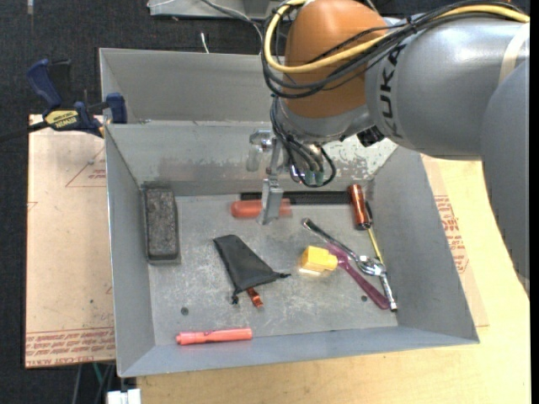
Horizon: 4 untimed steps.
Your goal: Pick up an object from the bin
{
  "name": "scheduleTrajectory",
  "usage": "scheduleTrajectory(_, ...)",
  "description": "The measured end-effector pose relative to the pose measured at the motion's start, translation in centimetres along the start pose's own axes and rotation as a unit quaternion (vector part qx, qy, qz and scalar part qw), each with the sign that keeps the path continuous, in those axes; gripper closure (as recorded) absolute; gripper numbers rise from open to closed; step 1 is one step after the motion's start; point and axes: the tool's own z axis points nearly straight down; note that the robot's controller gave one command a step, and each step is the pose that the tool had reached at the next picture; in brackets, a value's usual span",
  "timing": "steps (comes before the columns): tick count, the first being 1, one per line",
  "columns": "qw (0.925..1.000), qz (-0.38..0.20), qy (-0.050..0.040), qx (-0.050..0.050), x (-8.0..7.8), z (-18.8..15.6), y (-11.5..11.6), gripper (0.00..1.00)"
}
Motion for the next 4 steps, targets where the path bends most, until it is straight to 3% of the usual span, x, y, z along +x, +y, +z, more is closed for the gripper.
scheduleTrajectory(1,1.0,0.002,-0.004,0.0,-0.1,-0.5,-0.1,0.0)
scheduleTrajectory(2,0.9997,0.022,-0.0045,-0.001,5.2,13.7,1.1,0.0)
scheduleTrajectory(3,0.9983,0.057,-0.013,-0.003,5.9,8.2,0.9,0.0)
scheduleTrajectory(4,0.9996,0.028,-0.0035,-0.003,5.7,15.8,1.3,0.0)
